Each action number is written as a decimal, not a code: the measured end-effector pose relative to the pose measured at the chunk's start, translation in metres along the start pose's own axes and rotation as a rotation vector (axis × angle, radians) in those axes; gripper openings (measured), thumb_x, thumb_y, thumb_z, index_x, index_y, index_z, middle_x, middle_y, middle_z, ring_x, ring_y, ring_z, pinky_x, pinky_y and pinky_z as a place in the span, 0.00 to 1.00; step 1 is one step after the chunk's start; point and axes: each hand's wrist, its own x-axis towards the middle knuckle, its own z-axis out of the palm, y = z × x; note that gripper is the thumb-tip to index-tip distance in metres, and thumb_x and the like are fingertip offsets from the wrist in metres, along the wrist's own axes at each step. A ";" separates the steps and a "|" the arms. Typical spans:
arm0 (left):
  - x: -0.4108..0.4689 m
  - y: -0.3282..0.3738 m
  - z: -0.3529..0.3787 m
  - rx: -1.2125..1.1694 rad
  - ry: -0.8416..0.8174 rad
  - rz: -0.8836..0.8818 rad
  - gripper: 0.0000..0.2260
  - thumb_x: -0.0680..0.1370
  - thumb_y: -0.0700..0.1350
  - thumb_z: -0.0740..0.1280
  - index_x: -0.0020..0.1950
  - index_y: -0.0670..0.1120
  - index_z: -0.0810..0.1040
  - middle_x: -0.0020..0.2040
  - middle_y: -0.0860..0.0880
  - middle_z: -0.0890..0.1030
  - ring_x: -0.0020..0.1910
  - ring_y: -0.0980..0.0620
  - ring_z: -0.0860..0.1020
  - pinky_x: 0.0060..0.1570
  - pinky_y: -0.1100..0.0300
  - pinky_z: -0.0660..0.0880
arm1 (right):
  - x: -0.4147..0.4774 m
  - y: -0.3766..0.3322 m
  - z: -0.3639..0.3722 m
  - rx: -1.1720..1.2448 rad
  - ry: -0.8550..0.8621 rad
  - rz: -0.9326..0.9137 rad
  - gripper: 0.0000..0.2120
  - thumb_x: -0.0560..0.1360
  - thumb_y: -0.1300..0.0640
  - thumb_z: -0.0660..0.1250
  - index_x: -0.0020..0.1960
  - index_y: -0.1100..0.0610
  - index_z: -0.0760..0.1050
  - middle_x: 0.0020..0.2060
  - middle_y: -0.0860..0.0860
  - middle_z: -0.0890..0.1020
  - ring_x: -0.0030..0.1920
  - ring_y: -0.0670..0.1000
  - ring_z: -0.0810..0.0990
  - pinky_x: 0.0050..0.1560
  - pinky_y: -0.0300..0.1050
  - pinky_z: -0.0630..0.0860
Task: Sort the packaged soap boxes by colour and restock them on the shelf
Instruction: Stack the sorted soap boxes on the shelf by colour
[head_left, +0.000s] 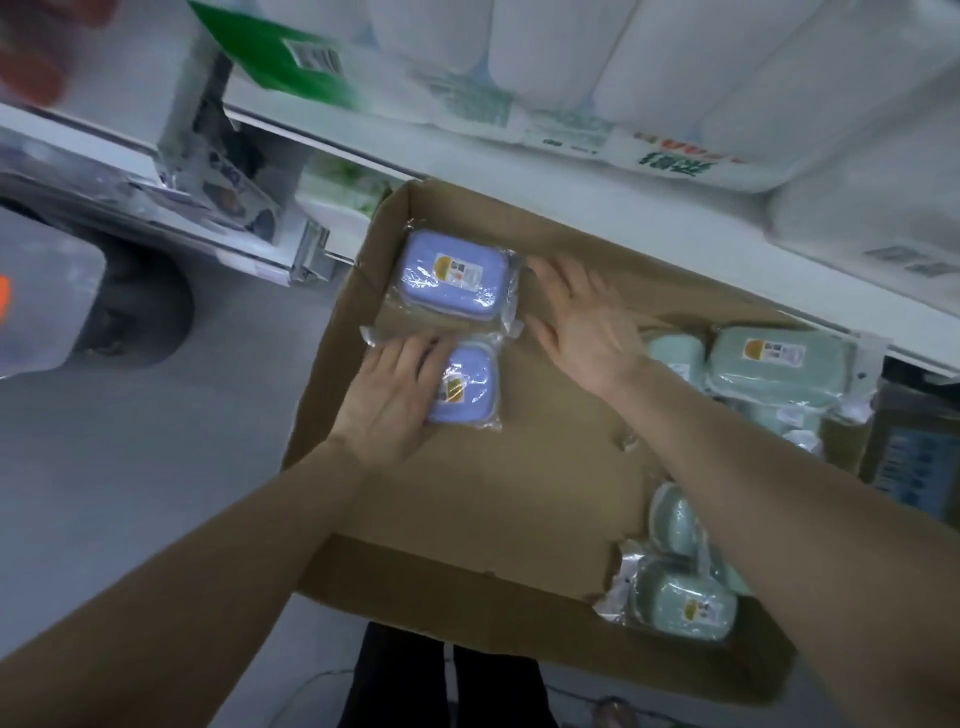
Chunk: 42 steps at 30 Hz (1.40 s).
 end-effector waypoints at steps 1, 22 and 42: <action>-0.012 0.001 0.007 -0.008 -0.048 -0.025 0.41 0.62 0.53 0.78 0.70 0.41 0.66 0.61 0.41 0.72 0.54 0.41 0.74 0.55 0.47 0.73 | 0.010 -0.005 0.001 0.006 0.003 -0.031 0.30 0.76 0.49 0.65 0.73 0.60 0.66 0.65 0.62 0.73 0.56 0.66 0.76 0.55 0.58 0.74; -0.049 0.013 0.046 -0.015 -0.119 -0.184 0.40 0.64 0.50 0.76 0.72 0.41 0.65 0.63 0.42 0.72 0.65 0.40 0.70 0.67 0.45 0.66 | -0.090 -0.007 0.062 -0.004 -0.021 0.138 0.41 0.64 0.53 0.73 0.74 0.55 0.62 0.64 0.60 0.71 0.63 0.62 0.72 0.61 0.59 0.71; -0.079 0.041 -0.079 -0.142 -0.064 -0.259 0.39 0.67 0.57 0.75 0.70 0.39 0.65 0.60 0.39 0.73 0.57 0.39 0.72 0.58 0.49 0.69 | -0.132 -0.029 -0.063 -0.008 -0.039 0.134 0.47 0.68 0.48 0.75 0.79 0.57 0.54 0.62 0.60 0.72 0.58 0.62 0.74 0.56 0.57 0.73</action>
